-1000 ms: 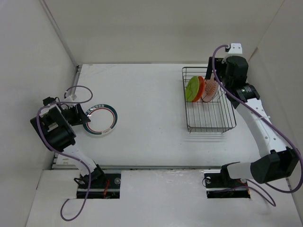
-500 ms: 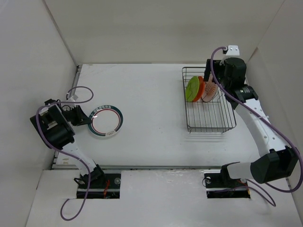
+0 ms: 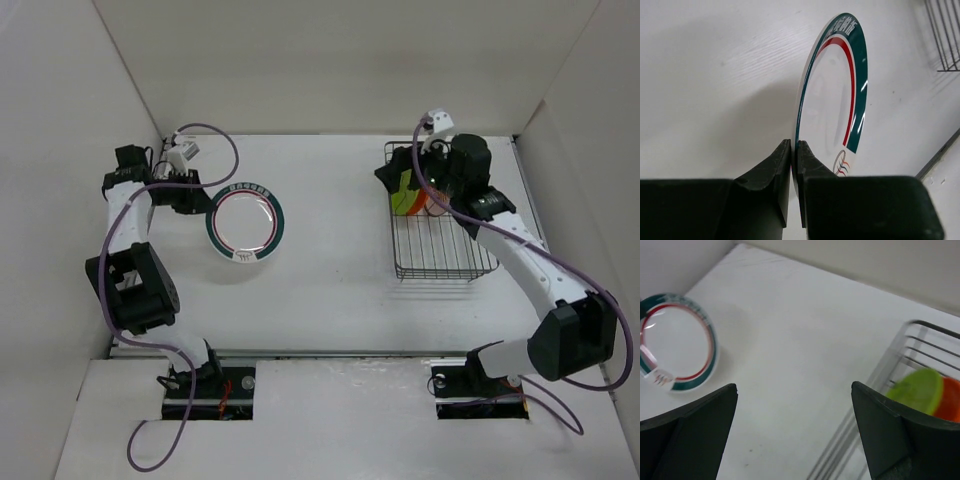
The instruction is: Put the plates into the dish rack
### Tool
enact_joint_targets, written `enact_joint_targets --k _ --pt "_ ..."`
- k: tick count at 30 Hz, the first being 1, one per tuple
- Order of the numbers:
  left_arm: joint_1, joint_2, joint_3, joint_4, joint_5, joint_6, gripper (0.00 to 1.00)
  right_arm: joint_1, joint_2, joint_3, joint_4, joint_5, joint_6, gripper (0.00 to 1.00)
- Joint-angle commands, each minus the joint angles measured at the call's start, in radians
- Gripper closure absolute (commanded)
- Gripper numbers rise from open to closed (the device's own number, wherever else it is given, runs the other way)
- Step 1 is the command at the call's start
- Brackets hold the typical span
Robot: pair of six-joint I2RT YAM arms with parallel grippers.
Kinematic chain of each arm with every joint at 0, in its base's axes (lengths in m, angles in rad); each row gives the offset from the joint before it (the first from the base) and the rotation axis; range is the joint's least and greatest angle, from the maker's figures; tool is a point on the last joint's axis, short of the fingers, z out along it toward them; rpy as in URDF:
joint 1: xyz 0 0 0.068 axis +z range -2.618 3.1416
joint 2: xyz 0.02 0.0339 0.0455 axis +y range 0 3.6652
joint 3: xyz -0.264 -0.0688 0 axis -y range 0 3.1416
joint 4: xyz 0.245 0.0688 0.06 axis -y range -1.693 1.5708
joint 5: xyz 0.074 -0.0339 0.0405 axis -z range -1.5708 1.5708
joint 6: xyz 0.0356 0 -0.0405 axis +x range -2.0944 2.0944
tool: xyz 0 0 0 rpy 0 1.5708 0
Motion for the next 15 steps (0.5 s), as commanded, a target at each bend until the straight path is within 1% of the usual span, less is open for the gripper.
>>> enact_joint_targets --k 1,2,3,6,9,10,11,15 --pt "-0.048 -0.071 0.084 -0.100 0.108 0.001 1.00 0.056 0.060 -0.012 0.214 -0.286 -0.014 0.00" --pt "-0.077 -0.080 0.096 -0.100 0.108 -0.010 1.00 0.087 0.078 -0.012 0.238 -0.374 -0.029 0.00" --pt "-0.091 -0.080 0.125 -0.117 0.123 -0.010 1.00 0.102 0.095 -0.012 0.287 -0.402 -0.029 0.00" --pt "-0.146 -0.106 0.183 -0.172 0.165 0.011 1.00 0.136 0.169 -0.012 0.361 -0.508 -0.029 0.00" --pt "-0.192 -0.132 0.225 -0.215 0.196 0.025 1.00 0.162 0.259 0.019 0.446 -0.616 0.018 0.01" --pt "-0.205 -0.144 0.236 -0.215 0.196 0.025 1.00 0.176 0.278 0.029 0.485 -0.631 0.032 0.01" --pt "-0.214 -0.156 0.246 -0.215 0.196 0.025 1.00 0.187 0.307 0.046 0.486 -0.631 0.032 0.03" --pt "-0.225 -0.167 0.256 -0.226 0.245 0.034 1.00 0.225 0.344 0.057 0.486 -0.622 0.050 0.03"
